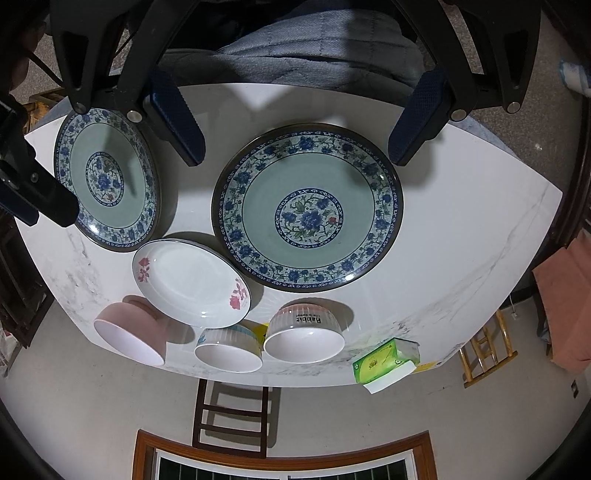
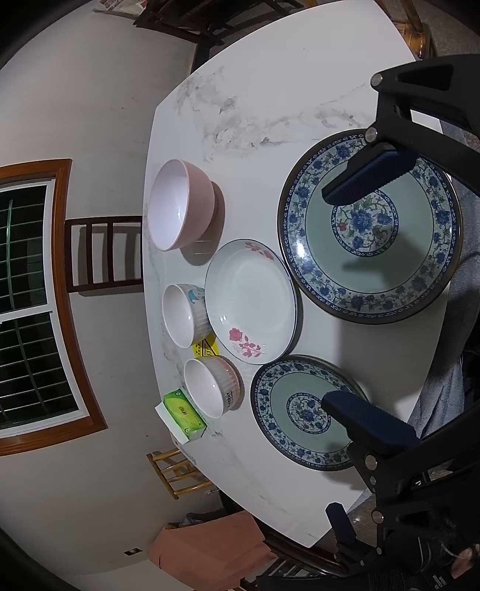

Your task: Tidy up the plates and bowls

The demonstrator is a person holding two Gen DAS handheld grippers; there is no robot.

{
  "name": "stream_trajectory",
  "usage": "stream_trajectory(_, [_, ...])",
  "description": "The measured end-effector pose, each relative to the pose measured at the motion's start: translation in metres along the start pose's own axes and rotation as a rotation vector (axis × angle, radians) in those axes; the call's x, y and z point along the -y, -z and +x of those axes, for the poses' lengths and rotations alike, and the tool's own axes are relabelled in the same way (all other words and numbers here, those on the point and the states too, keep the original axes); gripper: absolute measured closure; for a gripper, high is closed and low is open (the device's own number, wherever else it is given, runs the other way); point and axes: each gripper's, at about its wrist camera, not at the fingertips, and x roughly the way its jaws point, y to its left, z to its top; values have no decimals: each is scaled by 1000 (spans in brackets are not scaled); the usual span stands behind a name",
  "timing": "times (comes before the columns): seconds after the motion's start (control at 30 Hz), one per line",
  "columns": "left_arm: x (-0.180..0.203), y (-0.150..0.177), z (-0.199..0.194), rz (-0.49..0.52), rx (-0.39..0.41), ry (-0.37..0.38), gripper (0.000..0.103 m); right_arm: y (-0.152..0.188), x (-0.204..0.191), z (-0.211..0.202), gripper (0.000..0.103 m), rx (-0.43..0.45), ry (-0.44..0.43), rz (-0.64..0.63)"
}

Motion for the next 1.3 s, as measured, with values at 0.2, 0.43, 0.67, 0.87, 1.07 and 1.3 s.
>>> stream_trajectory(0.2, [0,-1,0,-2,-2,0,5,0,0,0,0,1,-1,2])
stream_trajectory(0.43, [-3,3,0,0,-2,-2,5,1,0,0,0,-2,-5,4])
stream_trajectory(0.67, [-4,4,1,-2,-5,-1,5,2,0,0,0,0,-12,7])
stream_trajectory(0.87, [-2,2,1,0,-5,-2,5,1,-2,-1,0,-2,-15,4])
stream_trajectory(1.07, [-4,4,2,-4,-8,2,5,2,-4,-2,0,3,-25,1])
stream_trajectory(1.3, [-5,5,3,-3,-10,5,5,1,-6,-2,0,4,-29,-6])
